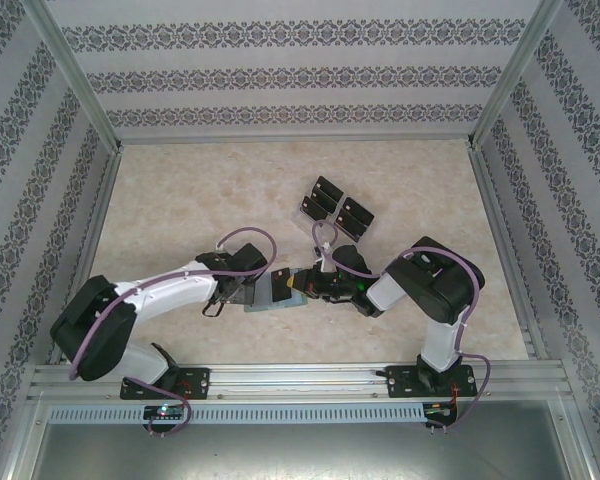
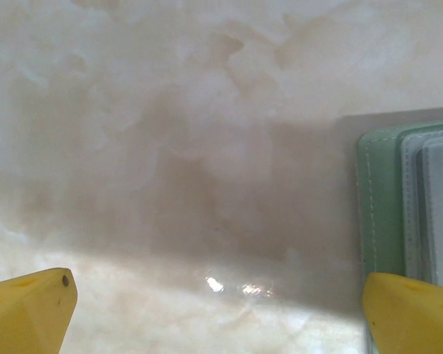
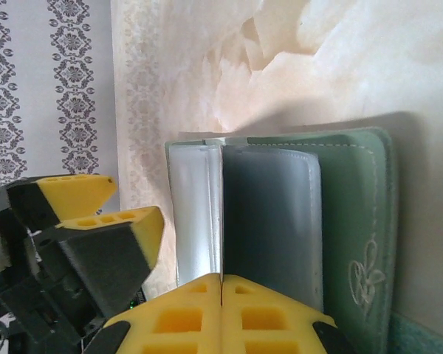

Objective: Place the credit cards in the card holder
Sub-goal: Insert the credit card into the card slot.

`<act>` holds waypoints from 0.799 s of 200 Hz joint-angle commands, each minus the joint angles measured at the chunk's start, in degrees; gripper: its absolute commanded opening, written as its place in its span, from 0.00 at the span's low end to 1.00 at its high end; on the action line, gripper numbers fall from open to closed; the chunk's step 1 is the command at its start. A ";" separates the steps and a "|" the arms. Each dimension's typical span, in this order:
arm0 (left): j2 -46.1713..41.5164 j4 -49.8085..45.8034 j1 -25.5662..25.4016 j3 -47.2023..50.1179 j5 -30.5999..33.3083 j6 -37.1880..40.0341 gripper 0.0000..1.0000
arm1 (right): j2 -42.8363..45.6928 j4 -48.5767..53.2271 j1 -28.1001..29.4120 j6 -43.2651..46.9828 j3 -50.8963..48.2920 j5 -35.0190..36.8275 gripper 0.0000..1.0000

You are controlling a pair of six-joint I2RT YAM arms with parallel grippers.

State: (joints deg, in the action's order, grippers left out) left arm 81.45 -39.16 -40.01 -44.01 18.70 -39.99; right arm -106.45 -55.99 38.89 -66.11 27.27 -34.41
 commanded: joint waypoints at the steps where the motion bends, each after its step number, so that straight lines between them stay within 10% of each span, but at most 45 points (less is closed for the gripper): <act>1: -2.30 -3.97 0.28 -2.02 1.84 0.38 1.00 | -0.66 -1.84 0.68 0.04 -0.05 -0.31 0.00; 160: 6.13 2.01 0.28 -0.72 1.63 3.97 1.00 | -1.26 -1.58 0.70 -0.12 0.66 -1.19 0.00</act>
State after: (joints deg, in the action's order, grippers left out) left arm 86.52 -33.12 -40.03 -45.63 17.06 -35.16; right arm -106.85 -56.18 38.89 -66.13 27.27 -34.57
